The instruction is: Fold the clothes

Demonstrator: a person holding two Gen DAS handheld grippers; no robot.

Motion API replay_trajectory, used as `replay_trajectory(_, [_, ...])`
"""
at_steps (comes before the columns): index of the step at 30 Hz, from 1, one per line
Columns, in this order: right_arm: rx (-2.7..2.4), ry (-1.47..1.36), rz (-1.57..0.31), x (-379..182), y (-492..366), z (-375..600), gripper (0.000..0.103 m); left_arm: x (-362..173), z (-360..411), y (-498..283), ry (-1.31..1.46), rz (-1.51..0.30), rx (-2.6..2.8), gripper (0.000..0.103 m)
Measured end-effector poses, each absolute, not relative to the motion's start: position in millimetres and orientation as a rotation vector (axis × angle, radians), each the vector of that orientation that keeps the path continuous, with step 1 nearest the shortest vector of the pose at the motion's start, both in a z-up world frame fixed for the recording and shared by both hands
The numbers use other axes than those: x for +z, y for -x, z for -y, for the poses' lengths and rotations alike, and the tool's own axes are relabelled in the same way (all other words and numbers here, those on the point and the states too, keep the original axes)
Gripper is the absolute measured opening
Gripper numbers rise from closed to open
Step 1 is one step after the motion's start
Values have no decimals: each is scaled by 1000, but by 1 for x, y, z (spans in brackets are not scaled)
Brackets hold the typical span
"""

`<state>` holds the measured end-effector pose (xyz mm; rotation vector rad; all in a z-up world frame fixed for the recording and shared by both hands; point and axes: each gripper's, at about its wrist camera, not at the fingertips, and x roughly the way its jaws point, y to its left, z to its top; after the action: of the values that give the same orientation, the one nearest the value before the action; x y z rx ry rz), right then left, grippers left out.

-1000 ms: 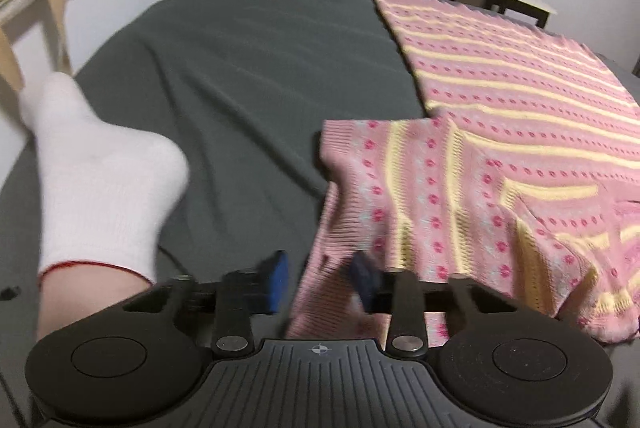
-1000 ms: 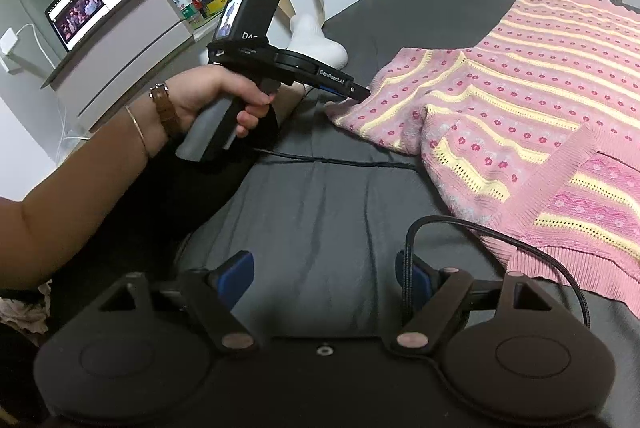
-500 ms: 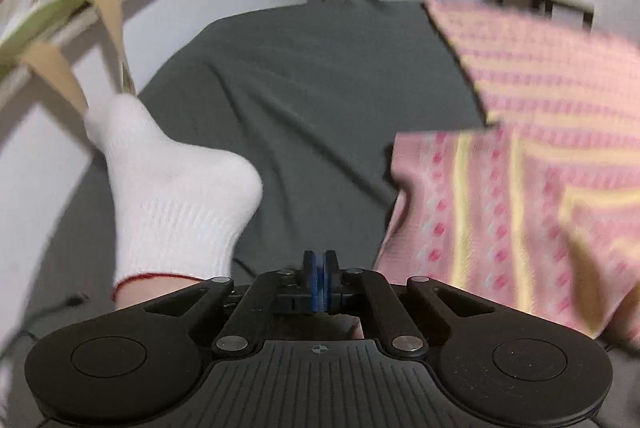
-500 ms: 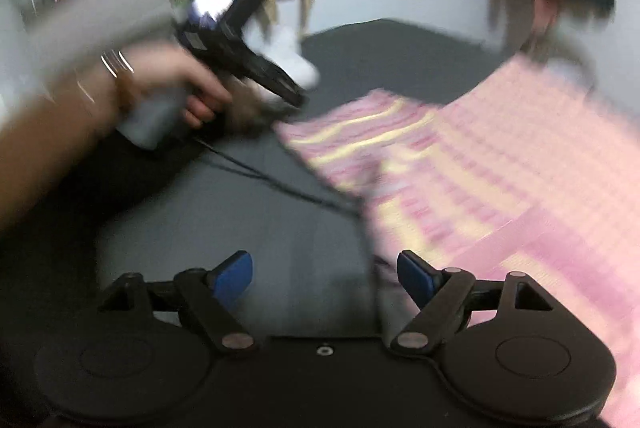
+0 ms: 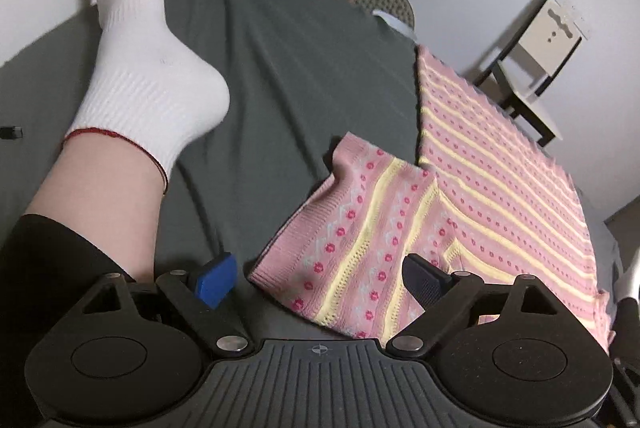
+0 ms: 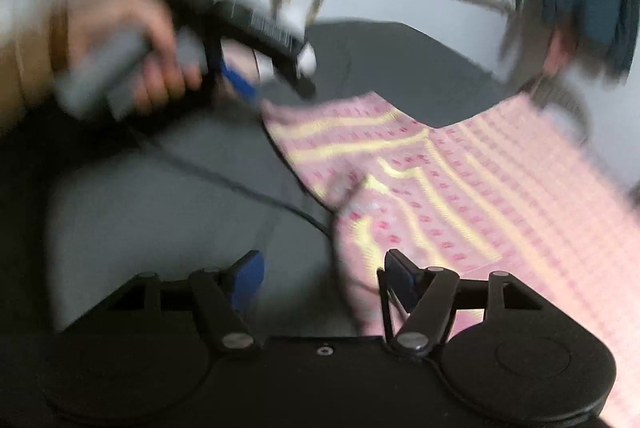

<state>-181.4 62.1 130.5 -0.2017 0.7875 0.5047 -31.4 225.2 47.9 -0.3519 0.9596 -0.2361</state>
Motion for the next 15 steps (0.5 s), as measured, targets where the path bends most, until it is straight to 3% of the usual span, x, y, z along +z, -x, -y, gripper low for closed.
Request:
replay_trajectory(4, [540, -108, -725, 178, 191, -12, 69, 38, -228, 30, 589, -1012, -284, 90])
replay_trajectory(10, [745, -437, -565, 234, 231, 30, 103, 27, -222, 46, 714, -1043, -181, 90])
replay_trajectory(15, [787, -607, -489, 252, 249, 43, 103, 15, -216, 50, 701, -1021, -105, 90])
